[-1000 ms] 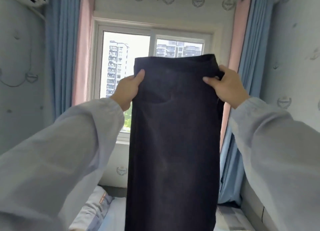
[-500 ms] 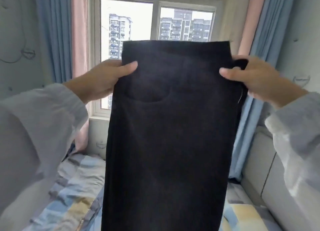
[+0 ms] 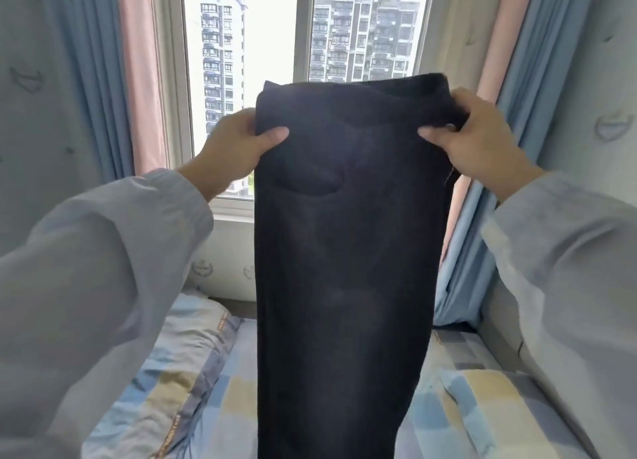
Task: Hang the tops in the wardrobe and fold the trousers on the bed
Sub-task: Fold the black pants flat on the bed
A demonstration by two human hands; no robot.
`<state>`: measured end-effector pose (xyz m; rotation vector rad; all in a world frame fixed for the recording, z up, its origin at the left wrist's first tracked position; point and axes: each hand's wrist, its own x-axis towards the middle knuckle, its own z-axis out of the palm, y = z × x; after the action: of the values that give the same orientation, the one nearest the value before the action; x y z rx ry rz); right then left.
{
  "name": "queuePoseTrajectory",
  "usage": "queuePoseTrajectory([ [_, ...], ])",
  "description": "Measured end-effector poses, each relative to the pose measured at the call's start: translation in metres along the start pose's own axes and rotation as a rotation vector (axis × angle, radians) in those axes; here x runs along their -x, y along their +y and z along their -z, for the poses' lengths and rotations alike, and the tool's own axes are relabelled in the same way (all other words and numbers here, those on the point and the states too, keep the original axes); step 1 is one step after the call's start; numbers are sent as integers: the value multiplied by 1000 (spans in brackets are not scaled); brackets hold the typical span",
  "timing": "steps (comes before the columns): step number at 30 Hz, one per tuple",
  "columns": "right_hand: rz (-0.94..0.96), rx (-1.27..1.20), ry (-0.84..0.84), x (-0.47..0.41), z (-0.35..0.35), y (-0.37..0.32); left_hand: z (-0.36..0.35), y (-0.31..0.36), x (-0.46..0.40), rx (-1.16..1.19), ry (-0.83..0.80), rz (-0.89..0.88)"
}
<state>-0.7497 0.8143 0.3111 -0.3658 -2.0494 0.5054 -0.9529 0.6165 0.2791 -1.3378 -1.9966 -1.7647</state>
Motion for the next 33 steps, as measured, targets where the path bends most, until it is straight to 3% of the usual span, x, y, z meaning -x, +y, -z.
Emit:
queuePoseTrajectory([
  [9,100,73,101,18,40,-42,21,42,9,79,-31,-139],
  [18,193,69,142,37,97,-95,47,111,44,85,81,-309],
  [23,93,41,201,32,106,-111,58,134,45,69,131,-420],
  [28,79,13,147,24,78,-89,48,104,38,17,120,-347],
  [31,95,28,43,18,41,-43,27,52,31,1,94,-213],
  [33,10,60,-36,16,7,-2,8,6,27,-14,41,-96],
])
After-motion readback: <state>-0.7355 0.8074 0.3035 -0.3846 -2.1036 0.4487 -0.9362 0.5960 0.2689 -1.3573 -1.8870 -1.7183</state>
